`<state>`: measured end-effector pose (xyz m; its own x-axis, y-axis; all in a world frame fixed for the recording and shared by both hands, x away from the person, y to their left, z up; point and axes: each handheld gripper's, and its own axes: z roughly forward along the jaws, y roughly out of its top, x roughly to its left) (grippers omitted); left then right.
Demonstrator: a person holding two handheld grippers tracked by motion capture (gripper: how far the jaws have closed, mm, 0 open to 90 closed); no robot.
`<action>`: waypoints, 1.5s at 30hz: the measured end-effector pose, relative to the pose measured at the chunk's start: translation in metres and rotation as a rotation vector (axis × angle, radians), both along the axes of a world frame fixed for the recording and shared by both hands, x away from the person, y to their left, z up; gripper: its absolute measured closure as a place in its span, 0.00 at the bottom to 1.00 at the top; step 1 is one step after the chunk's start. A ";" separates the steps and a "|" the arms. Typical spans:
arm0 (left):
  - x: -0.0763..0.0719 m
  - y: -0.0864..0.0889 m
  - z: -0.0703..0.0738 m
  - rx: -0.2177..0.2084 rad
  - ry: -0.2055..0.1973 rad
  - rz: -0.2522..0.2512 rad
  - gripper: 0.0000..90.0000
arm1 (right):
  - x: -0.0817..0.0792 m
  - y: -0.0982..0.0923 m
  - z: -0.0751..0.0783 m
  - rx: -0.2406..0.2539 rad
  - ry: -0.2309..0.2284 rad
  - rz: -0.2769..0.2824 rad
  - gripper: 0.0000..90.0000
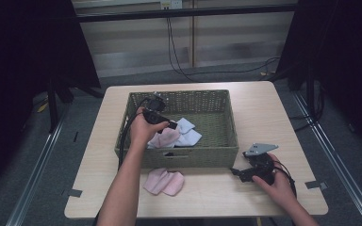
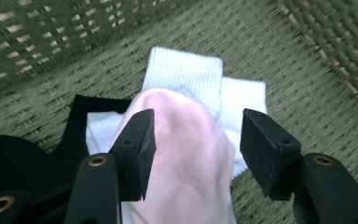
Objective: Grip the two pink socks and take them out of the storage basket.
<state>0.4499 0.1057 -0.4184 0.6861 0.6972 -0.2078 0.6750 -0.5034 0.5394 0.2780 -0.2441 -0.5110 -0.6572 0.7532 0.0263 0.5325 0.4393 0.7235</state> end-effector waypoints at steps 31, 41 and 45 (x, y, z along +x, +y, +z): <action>-0.006 0.027 0.030 0.037 0.078 0.015 0.91 | 0.000 0.000 0.000 0.000 -0.002 0.002 0.16; -0.016 0.031 0.059 0.015 0.078 -0.034 0.91 | 0.000 0.000 0.000 0.002 -0.001 -0.001 0.16; -0.020 0.032 0.067 -0.012 0.066 -0.039 0.91 | 0.000 0.000 0.000 0.002 -0.001 -0.001 0.16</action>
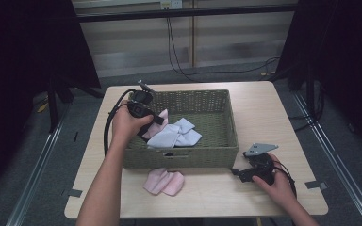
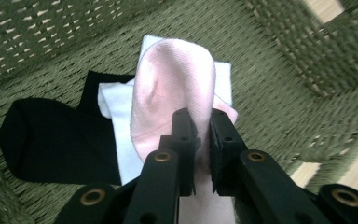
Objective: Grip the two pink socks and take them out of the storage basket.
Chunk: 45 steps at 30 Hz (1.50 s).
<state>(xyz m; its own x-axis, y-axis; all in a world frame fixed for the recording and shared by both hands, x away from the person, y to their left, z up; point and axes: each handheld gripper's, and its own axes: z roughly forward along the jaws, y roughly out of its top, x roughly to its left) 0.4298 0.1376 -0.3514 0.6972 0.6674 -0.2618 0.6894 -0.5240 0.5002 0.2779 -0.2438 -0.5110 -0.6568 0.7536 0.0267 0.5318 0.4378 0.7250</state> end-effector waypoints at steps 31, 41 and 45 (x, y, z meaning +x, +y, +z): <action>-0.033 0.025 0.026 -0.005 -0.002 -0.006 0.91 | 0.000 0.000 0.000 0.000 0.001 -0.001 0.16; -0.046 0.036 0.035 -0.002 -0.007 -0.019 0.91 | 0.000 0.000 0.000 0.000 0.000 0.000 0.16; -0.051 0.039 0.036 -0.003 -0.013 -0.026 0.91 | 0.000 0.000 0.000 -0.002 0.001 0.001 0.16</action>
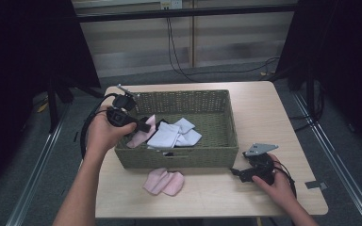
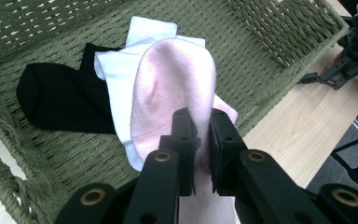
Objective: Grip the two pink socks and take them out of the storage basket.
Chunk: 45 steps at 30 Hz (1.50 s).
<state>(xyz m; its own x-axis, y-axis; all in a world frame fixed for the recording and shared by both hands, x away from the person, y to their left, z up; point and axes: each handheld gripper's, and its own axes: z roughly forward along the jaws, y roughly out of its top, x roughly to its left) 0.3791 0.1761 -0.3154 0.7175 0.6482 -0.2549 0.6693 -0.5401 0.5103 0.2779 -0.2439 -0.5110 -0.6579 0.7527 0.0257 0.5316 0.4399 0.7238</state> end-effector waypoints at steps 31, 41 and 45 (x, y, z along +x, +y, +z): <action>-0.025 0.022 -0.013 -0.015 -0.005 -0.009 0.91 | 0.000 0.000 0.000 0.000 0.000 0.000 0.16; -0.033 0.025 -0.021 -0.007 -0.006 -0.022 0.90 | 0.000 0.000 0.000 0.000 0.000 0.000 0.16; -0.041 0.026 -0.021 -0.027 -0.008 -0.027 0.90 | 0.000 0.000 0.000 0.000 0.000 0.000 0.16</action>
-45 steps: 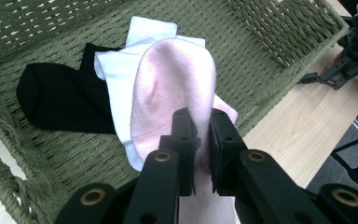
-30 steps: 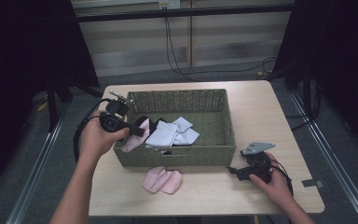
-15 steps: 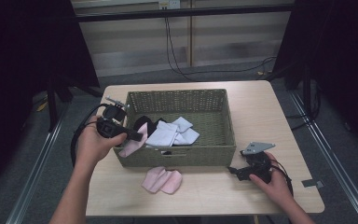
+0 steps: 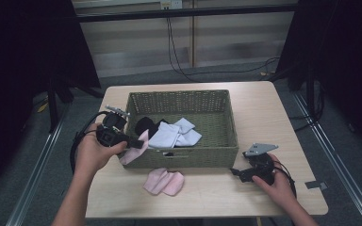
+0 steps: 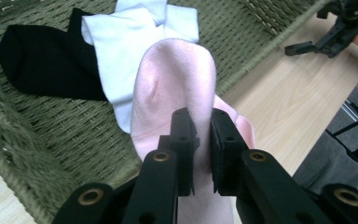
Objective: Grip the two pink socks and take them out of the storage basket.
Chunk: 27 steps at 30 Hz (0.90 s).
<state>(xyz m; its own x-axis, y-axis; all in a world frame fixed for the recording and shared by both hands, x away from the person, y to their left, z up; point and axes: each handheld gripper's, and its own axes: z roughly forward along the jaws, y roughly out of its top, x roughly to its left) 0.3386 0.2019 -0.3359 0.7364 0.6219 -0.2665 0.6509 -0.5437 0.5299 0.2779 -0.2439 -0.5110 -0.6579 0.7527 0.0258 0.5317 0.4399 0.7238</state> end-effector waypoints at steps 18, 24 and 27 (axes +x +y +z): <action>-0.025 0.009 -0.013 -0.025 -0.056 0.009 0.62 | 0.000 0.000 0.000 0.000 0.000 0.000 0.16; -0.028 0.019 -0.020 -0.011 -0.098 0.036 0.56 | 0.000 0.000 0.000 0.000 0.000 0.000 0.16; -0.030 0.023 -0.027 -0.013 -0.107 0.058 0.54 | 0.000 0.000 0.000 0.000 0.000 0.000 0.16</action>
